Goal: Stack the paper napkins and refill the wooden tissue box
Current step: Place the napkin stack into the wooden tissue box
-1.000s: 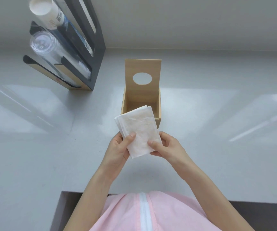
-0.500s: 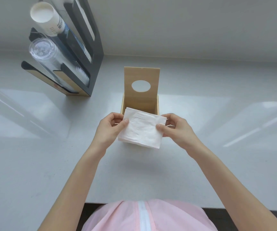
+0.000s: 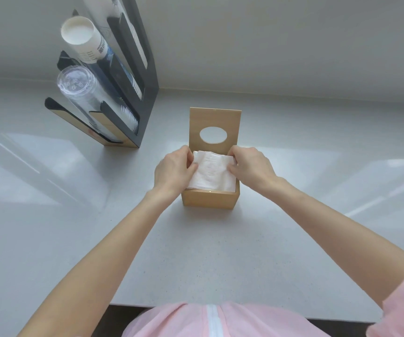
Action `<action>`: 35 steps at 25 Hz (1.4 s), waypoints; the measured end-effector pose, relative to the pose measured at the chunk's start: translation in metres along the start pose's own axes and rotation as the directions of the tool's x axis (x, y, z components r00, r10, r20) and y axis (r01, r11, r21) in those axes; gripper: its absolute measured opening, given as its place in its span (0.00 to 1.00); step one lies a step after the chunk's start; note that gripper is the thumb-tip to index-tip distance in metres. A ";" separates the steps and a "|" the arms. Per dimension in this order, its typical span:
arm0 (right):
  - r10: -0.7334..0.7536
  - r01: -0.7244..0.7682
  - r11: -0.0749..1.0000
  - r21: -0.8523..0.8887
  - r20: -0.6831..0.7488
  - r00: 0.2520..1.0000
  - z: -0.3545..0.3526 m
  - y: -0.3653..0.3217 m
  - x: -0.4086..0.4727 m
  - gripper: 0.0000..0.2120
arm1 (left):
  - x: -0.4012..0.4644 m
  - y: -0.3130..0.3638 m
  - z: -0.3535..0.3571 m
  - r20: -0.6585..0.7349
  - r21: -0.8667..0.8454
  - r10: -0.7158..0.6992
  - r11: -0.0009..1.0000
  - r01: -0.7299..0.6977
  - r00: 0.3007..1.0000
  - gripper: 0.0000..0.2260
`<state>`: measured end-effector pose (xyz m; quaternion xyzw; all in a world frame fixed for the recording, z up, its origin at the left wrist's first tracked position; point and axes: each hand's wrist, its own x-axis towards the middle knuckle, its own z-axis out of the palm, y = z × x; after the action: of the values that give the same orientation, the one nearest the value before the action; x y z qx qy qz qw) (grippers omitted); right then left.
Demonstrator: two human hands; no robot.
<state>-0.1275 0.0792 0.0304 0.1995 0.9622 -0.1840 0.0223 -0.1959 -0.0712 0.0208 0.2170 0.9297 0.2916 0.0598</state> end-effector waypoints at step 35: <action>-0.137 0.463 0.712 -0.528 0.542 0.829 0.010 -0.006 -0.006 0.24 | 0.019 0.013 0.012 0.713 0.627 -0.099 0.533 -0.569 0.694 0.24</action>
<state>-0.1245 0.0686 0.0238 -0.0350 0.9507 0.1116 0.2873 -0.2056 -0.0465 0.0186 0.4432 0.8214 -0.2655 0.2417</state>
